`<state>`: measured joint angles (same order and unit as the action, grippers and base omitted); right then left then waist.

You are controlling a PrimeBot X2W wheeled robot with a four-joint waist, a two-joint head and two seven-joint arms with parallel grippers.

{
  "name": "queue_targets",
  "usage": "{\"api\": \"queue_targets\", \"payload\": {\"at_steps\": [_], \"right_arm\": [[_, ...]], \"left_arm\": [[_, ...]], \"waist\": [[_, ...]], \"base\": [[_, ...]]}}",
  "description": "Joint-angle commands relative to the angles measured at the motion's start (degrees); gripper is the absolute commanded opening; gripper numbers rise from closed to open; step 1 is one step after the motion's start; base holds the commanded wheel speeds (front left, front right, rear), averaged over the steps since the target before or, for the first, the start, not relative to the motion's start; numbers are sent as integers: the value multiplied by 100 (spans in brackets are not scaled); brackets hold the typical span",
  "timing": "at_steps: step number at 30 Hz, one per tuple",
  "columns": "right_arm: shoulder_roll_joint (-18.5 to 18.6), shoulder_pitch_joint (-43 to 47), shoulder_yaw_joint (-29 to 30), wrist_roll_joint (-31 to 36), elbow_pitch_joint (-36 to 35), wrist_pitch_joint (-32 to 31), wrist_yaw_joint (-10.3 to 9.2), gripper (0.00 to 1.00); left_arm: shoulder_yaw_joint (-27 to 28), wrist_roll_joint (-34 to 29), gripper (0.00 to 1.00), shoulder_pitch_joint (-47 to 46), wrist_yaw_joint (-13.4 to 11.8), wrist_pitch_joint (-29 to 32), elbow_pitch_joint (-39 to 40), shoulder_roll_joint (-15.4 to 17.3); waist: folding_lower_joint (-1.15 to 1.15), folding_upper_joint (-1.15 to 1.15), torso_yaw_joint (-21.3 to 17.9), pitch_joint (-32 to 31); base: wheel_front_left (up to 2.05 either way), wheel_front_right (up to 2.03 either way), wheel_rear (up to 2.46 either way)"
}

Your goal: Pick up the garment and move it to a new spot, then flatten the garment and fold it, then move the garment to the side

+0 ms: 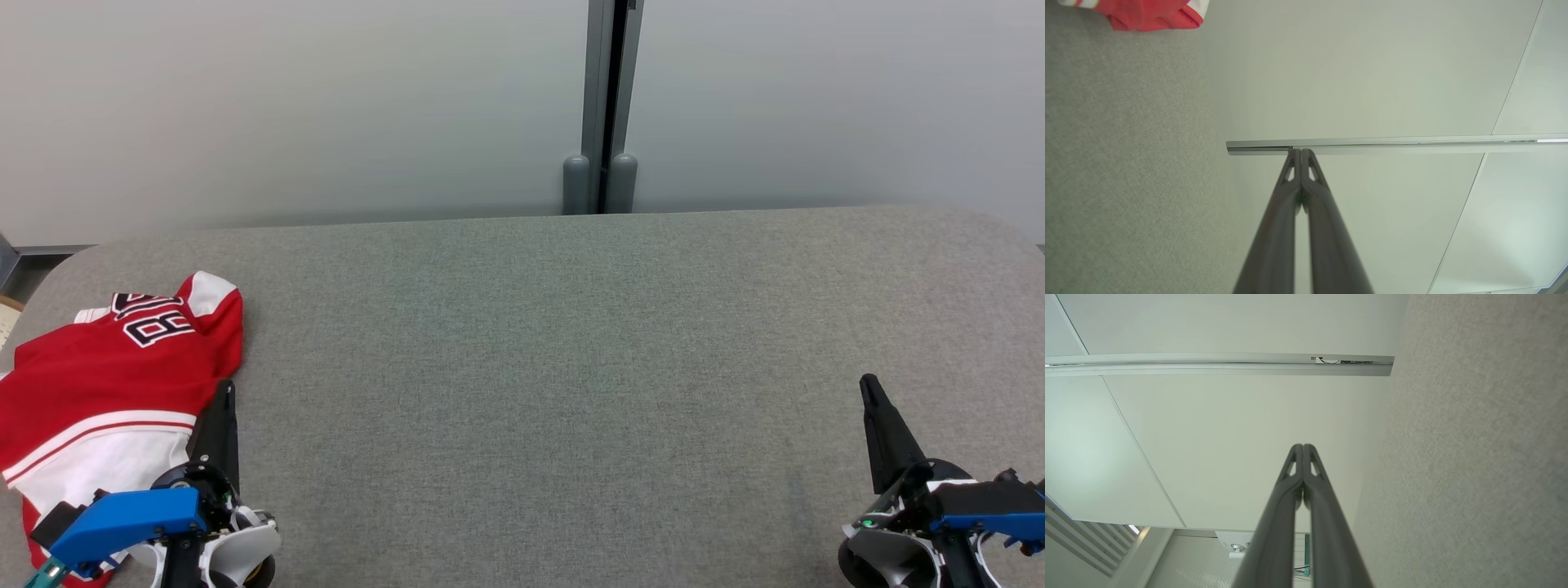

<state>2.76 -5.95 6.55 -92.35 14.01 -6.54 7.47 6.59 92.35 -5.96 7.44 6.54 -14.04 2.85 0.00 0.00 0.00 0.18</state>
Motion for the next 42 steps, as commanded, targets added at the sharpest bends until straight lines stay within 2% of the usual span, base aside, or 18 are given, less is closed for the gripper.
{"api": "queue_targets", "payload": {"at_steps": [1, 42], "right_arm": [[23, -53, 5, -11, 6, -5, 4, 0], [23, -53, 3, -12, 6, -4, 4, 0]], "left_arm": [[13, 9, 0, -61, 23, 19, -3, -5], [11, 11, 0, -61, 23, 17, -3, -5]], "waist": [[0, 0, 0, 0], [0, 0, 0, 0]], "base": [[0, 0, 0], [0, 0, 0]]}}
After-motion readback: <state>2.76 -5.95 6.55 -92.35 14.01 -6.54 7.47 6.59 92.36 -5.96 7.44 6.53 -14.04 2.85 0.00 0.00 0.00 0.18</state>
